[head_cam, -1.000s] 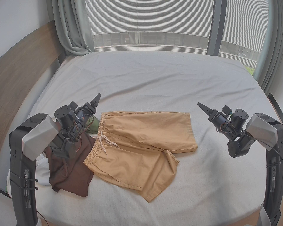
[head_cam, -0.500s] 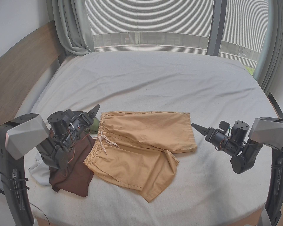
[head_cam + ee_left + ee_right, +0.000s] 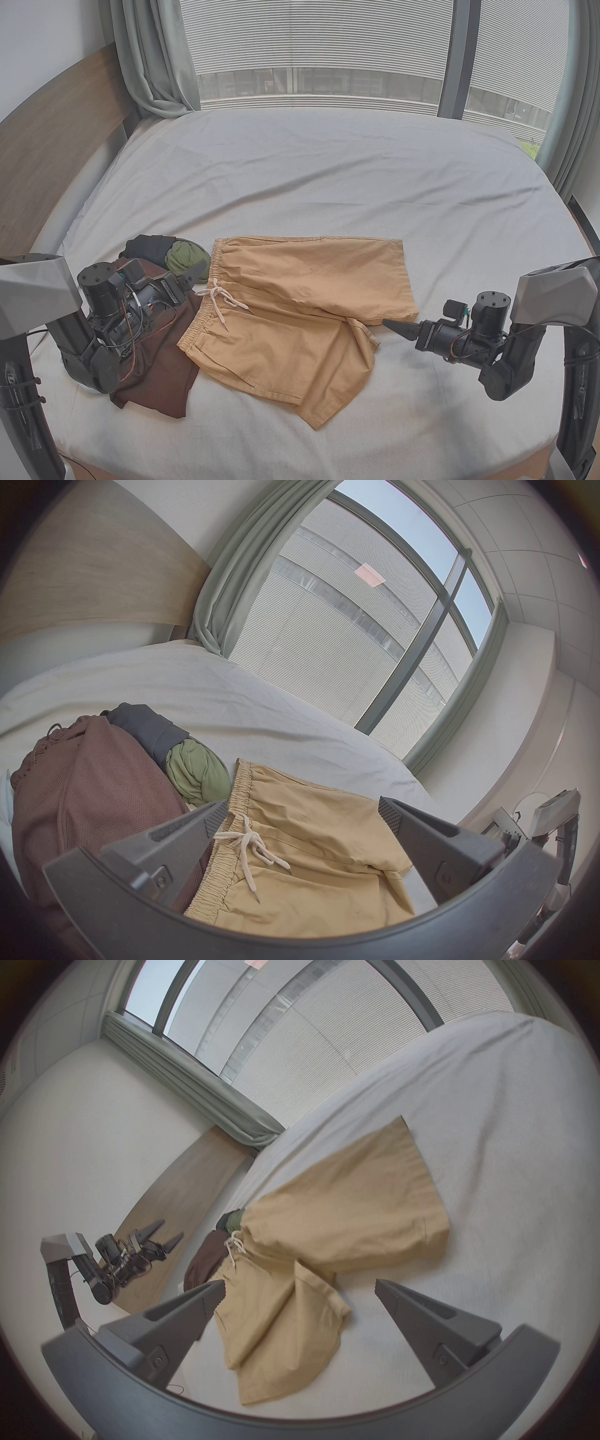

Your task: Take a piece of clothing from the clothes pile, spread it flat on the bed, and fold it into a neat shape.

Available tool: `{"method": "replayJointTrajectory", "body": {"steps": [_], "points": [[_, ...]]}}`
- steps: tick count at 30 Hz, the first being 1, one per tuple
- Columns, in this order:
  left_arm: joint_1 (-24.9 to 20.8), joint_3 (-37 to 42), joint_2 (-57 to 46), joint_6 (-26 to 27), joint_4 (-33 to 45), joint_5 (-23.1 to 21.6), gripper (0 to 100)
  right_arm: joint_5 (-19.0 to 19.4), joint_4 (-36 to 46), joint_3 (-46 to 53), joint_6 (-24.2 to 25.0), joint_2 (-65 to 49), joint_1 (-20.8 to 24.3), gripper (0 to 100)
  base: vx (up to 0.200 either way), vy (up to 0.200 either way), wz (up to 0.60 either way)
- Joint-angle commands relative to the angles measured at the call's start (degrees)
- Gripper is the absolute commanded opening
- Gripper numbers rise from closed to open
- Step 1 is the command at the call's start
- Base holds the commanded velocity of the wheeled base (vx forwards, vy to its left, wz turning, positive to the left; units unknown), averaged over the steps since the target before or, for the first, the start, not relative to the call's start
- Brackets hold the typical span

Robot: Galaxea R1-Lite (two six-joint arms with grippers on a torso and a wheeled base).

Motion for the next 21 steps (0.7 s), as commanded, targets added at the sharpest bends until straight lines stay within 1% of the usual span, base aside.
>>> {"method": "replayJointTrajectory", "body": {"steps": [1,13,21], "points": [[0.11,0.47,-0.58,0.16,-0.1,-0.12,100,-0.04,0.03,-0.27,-0.3,5.51,1.01,100,0.0,0.0,0.0],[0.2,0.38,-0.58,-0.01,-0.1,-0.21,100,-0.12,0.21,-2.65,-0.04,11.83,2.95,100,0.0,0.0,0.0],[0.11,0.38,-0.58,-0.19,-0.1,-0.21,100,-0.21,0.12,-2.91,1.63,12.27,4.79,100,0.0,0.0,0.0]]}}
